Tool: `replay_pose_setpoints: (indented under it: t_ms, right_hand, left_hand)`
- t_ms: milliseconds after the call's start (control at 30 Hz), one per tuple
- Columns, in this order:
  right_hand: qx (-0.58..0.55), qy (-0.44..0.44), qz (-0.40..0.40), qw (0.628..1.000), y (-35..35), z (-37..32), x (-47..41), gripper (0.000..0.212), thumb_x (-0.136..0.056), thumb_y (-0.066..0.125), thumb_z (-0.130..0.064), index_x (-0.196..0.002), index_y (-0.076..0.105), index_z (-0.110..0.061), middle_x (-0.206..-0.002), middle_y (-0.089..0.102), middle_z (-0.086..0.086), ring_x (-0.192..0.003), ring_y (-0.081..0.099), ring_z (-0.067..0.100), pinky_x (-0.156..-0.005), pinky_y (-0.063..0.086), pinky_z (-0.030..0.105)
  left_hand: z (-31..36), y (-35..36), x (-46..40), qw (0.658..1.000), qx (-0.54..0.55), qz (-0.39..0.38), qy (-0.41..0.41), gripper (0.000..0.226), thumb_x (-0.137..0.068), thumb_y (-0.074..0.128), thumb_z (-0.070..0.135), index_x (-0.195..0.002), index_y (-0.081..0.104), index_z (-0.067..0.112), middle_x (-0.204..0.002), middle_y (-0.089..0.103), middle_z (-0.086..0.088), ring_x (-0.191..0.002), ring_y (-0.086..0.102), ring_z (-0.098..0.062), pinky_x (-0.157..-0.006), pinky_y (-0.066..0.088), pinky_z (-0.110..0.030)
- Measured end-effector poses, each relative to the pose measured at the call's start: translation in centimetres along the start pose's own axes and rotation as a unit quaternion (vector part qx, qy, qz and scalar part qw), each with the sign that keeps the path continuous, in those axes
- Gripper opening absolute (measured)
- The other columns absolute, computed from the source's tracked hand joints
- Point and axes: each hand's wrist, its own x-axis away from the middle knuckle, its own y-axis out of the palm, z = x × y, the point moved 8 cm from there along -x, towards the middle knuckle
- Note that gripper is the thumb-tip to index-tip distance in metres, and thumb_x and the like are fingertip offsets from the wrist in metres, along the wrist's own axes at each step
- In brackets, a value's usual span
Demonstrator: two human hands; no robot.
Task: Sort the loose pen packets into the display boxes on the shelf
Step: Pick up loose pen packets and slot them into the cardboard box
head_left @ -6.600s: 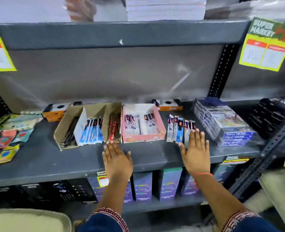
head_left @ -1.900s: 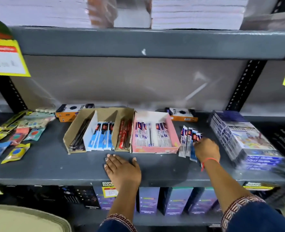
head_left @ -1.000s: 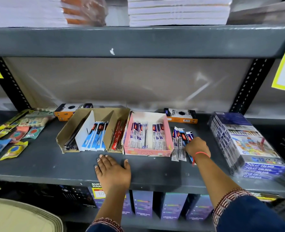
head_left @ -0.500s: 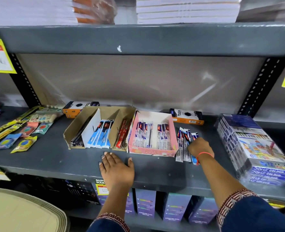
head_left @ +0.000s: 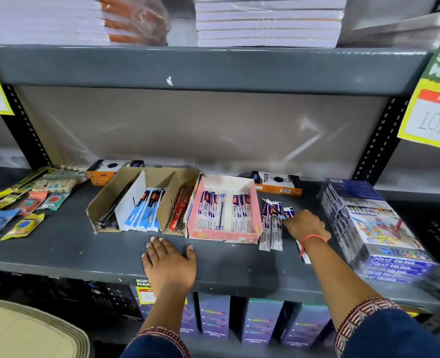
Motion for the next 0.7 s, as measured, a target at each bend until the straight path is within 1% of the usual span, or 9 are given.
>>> replay_pose_setpoints:
  t_ms: [67, 100, 200, 233, 300, 400, 467, 567, 700]
  right_hand:
    - [-0.051, -0.012, -0.02, 0.998, 0.0, 0.0, -0.2, 0.021, -0.082, 0.058, -0.031, -0.084, 0.062, -0.01, -0.1, 0.061, 0.017, -0.101, 0.056, 0.033, -0.092, 0.039, 0.042]
    - [-0.082, -0.023, -0.031, 0.996, 0.0, -0.1, -0.4, 0.022, -0.081, 0.058, -0.028, -0.066, 0.055, -0.012, -0.087, 0.059, 0.015, -0.089, 0.055, 0.031, -0.087, 0.04, 0.041]
    - [-0.136, -0.034, -0.017, 0.99, -0.6, 0.1, -0.9, 0.035, -0.078, 0.054, -0.009, -0.048, 0.038, -0.013, -0.055, 0.044, 0.007, -0.065, 0.045, 0.025, -0.07, 0.039, 0.03]
    - [-0.148, -0.037, -0.009, 0.988, -0.9, 0.2, -1.0, 0.035, -0.077, 0.053, -0.004, -0.047, 0.038, -0.013, -0.052, 0.042, 0.005, -0.06, 0.042, 0.024, -0.062, 0.038, 0.025]
    - [-0.201, -0.041, -0.004, 0.979, -1.2, 0.3, -0.8, 0.031, -0.079, 0.056, 0.001, -0.052, 0.046, -0.011, -0.058, 0.05, 0.008, -0.063, 0.046, 0.024, -0.05, 0.032, 0.019]
    - [-0.385, -0.039, -0.023, 0.922, -1.4, -0.2, 0.5, 0.021, -0.078, 0.061, 0.01, -0.07, 0.057, -0.008, -0.083, 0.06, 0.013, -0.067, 0.054, 0.02, -0.053, 0.038, 0.02]
    - [-0.48, -0.051, -0.058, 0.874, -1.6, -1.4, 2.7, 0.019, -0.079, 0.059, 0.014, -0.083, 0.063, -0.004, -0.074, 0.064, 0.01, -0.057, 0.055, 0.012, -0.047, 0.042, 0.015]
    - [-0.517, -0.104, -0.096, 0.844, -1.6, -4.0, 6.2, 0.026, -0.079, 0.056, 0.017, -0.066, 0.065, -0.004, -0.045, 0.067, -0.007, -0.035, 0.054, -0.002, -0.033, 0.038, 0.008]
    - [-0.54, -0.124, -0.145, 0.82, 0.0, -7.5, 10.2, 0.031, -0.076, 0.061, 0.015, -0.06, 0.067, -0.011, -0.046, 0.069, -0.009, -0.041, 0.056, 0.002, -0.039, 0.041, 0.01]
  left_hand:
    - [0.1, 0.0, -0.1, 1.0, -0.003, -0.002, 0.0, 0.077, -0.093, 0.024, 0.052, -0.147, 0.006, -0.001, -0.158, 0.007, -0.018, -0.146, 0.006, -0.029, -0.12, 0.005, -0.042]
    - [0.1, 0.0, -0.1, 1.0, -0.004, -0.004, 0.001, 0.077, -0.093, 0.024, 0.052, -0.147, 0.006, -0.001, -0.158, 0.007, -0.018, -0.146, 0.006, -0.029, -0.12, 0.005, -0.042]
    - [0.1, 0.2, -0.2, 1.0, -0.007, -0.011, 0.001, 0.078, -0.093, 0.023, 0.052, -0.147, 0.005, -0.001, -0.158, 0.005, -0.018, -0.146, 0.005, -0.029, -0.12, 0.004, -0.042]
    - [0.0, 0.3, -0.2, 1.0, -0.008, -0.012, 0.0, 0.078, -0.093, 0.022, 0.052, -0.147, 0.004, -0.001, -0.158, 0.005, -0.018, -0.146, 0.005, -0.029, -0.12, 0.004, -0.042]
    - [-0.1, 0.3, -0.3, 1.0, -0.01, -0.012, 0.001, 0.078, -0.093, 0.021, 0.053, -0.147, 0.004, -0.001, -0.158, 0.005, -0.018, -0.146, 0.005, -0.029, -0.12, 0.004, -0.042]
    - [-0.1, 0.4, -0.4, 1.0, -0.015, -0.014, -0.001, 0.078, -0.092, 0.02, 0.053, -0.147, 0.003, 0.0, -0.158, 0.004, -0.017, -0.147, 0.004, -0.028, -0.12, 0.004, -0.041]
    - [-0.1, 0.5, -0.3, 1.0, -0.016, -0.021, -0.001, 0.078, -0.092, 0.019, 0.053, -0.147, 0.002, -0.001, -0.158, 0.003, -0.017, -0.147, 0.003, -0.028, -0.12, 0.004, -0.041]
    - [-0.2, 0.4, -0.3, 0.999, -0.005, -0.037, 0.002, 0.076, -0.094, 0.019, 0.051, -0.146, 0.0, -0.001, -0.158, 0.0, -0.018, -0.147, 0.001, -0.028, -0.12, 0.002, -0.041]
    - [-0.8, -0.2, -0.7, 0.998, 0.027, -0.049, 0.034, 0.069, -0.097, 0.021, 0.042, -0.146, 0.002, -0.003, -0.158, 0.002, -0.019, -0.147, 0.004, -0.028, -0.12, 0.003, -0.038]
